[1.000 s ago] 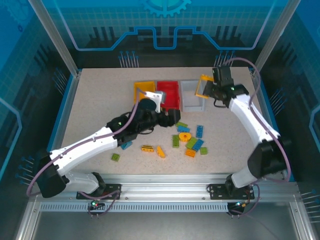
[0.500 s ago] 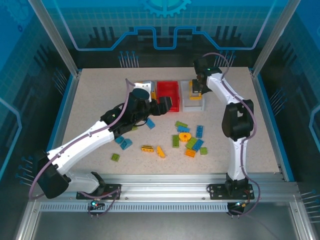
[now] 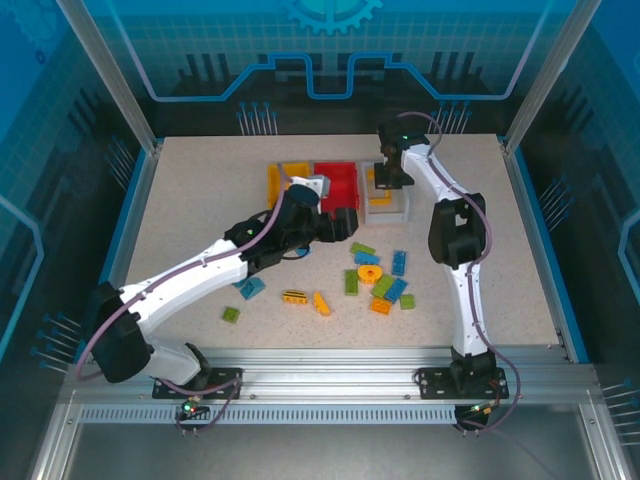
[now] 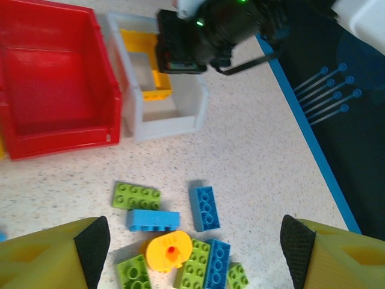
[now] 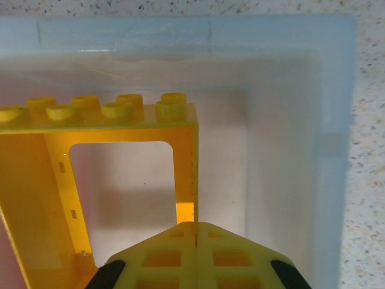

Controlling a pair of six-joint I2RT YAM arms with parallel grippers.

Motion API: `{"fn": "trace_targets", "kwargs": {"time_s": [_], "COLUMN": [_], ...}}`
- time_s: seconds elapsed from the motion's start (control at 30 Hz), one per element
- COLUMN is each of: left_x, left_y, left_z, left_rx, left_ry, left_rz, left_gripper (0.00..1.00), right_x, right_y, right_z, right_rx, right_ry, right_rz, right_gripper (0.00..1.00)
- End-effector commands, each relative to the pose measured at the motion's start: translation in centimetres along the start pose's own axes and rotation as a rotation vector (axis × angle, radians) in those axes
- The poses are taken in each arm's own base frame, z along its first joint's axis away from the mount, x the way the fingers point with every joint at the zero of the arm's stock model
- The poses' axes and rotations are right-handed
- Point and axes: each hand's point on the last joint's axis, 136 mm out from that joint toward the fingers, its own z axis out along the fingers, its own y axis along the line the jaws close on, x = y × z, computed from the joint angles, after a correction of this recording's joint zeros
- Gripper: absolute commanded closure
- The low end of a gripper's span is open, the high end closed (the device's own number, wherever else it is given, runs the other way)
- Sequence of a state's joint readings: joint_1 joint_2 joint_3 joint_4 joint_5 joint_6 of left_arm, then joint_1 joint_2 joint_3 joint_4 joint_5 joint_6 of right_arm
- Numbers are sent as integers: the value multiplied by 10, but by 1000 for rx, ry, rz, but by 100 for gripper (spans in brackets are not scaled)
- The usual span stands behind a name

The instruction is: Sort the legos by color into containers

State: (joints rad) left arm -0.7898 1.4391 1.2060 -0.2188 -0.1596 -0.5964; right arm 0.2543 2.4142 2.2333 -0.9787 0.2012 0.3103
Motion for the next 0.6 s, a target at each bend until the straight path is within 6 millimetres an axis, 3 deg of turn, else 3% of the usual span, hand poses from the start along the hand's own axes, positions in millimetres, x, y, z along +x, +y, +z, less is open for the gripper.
{"fn": "trace_targets", "kwargs": {"time_s": [0.0, 0.07, 0.3, 0.5, 0.57], "left_x": [-8, -6, -2, 0, 0], "left_y": [-20, -23, -21, -5, 4], "left_z": [1, 4, 2, -12, -19], "left_rx": [8, -2, -16, -88, -129], "left_ry": [-17, -8, -4, -9, -11], "left_rz": [45, 52, 57, 45, 43], "left_gripper": [21, 21, 21, 21, 22], "right_x": [1, 2, 1, -12, -18], "right_y": [3, 3, 3, 4, 4], "right_z": [2, 3, -5, -43, -67], "right_rx": [-41, -43, -50, -64, -72], "right_ry": [27, 32, 25, -51, -95], "right_rz": [27, 32, 43, 49, 46], "right_gripper": [100, 100, 83, 72, 69]}}
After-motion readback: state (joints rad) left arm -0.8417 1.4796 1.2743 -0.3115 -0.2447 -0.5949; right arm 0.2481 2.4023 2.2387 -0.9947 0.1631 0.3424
